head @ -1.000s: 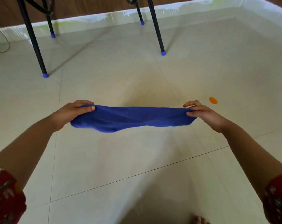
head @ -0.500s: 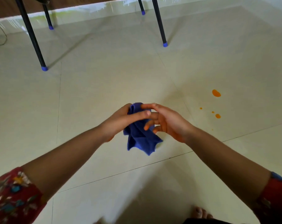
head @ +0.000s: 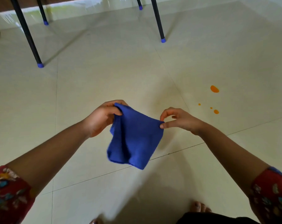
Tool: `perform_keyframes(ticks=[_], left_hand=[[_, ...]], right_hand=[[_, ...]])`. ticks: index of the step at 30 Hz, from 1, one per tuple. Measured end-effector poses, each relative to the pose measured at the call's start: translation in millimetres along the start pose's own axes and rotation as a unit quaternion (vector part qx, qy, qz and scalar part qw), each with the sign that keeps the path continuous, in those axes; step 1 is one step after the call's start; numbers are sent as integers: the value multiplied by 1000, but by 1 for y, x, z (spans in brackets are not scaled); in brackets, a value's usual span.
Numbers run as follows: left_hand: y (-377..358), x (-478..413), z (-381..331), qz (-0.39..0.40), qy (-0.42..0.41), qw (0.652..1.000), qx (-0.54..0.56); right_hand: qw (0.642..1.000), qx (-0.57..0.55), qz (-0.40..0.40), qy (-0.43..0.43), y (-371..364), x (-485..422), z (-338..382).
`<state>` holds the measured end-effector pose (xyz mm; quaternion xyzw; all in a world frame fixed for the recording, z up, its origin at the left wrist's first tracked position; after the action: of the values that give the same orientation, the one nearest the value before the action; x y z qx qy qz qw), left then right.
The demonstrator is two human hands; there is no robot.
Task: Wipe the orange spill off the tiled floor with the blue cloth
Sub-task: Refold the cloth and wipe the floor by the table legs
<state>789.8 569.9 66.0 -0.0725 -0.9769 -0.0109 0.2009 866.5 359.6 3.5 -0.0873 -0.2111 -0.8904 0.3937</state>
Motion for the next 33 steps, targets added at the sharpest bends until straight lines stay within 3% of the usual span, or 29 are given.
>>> perform_keyframes(ticks=[4, 6, 9, 12, 14, 17, 20, 22, 24, 26, 28, 30, 33], left_hand=[[5, 3, 6, 20, 18, 998, 52], [7, 3, 7, 28, 23, 997, 71], [28, 2, 18, 12, 46, 997, 62], [53, 3, 38, -6, 90, 991, -97], [45, 5, 57, 61, 146, 967, -199], [12, 11, 79, 150, 205, 930, -267], [-16, 1, 68, 123, 140, 940, -287], [-23, -5, 55, 104, 84, 961, -241], [-26, -4, 38, 91, 47, 986, -135], [-27, -3, 23, 55, 12, 998, -21], [-23, -5, 15, -1, -6, 997, 74], [-16, -11, 15, -51, 16, 992, 113], [-3, -11, 26, -97, 64, 989, 94]], right_hand=[[984, -149, 95, 21, -26, 1, 9], [990, -95, 108, 7, -35, 1, 11], [995, -78, 49, 43, -24, 0, 24], [987, -137, 42, 75, -18, 2, 41], [990, -116, 50, 67, -26, -1, 44], [994, -53, 79, 45, -49, -4, 44], [994, -29, 93, 45, -55, -2, 52], [989, -96, 110, 19, -43, 0, 51], [948, -284, 131, -56, -29, 5, 30], [852, -493, 125, -122, -34, 16, -2], [785, -586, 126, -159, -63, 28, -25], [770, -615, 115, -128, -85, 32, -35], [735, -677, 35, -8, -72, 27, -25]])
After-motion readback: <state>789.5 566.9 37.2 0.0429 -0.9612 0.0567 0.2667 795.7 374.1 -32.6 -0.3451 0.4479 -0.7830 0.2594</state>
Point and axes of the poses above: each hand's wrist, its own x-axis away from the middle knuckle, its own y-axis out of the back of the hand, z = x × y, the point moved 7 cm from there along -x, towards the middle knuckle, and after that the axes turned 5 degrees about y, right-handed, at the moved point
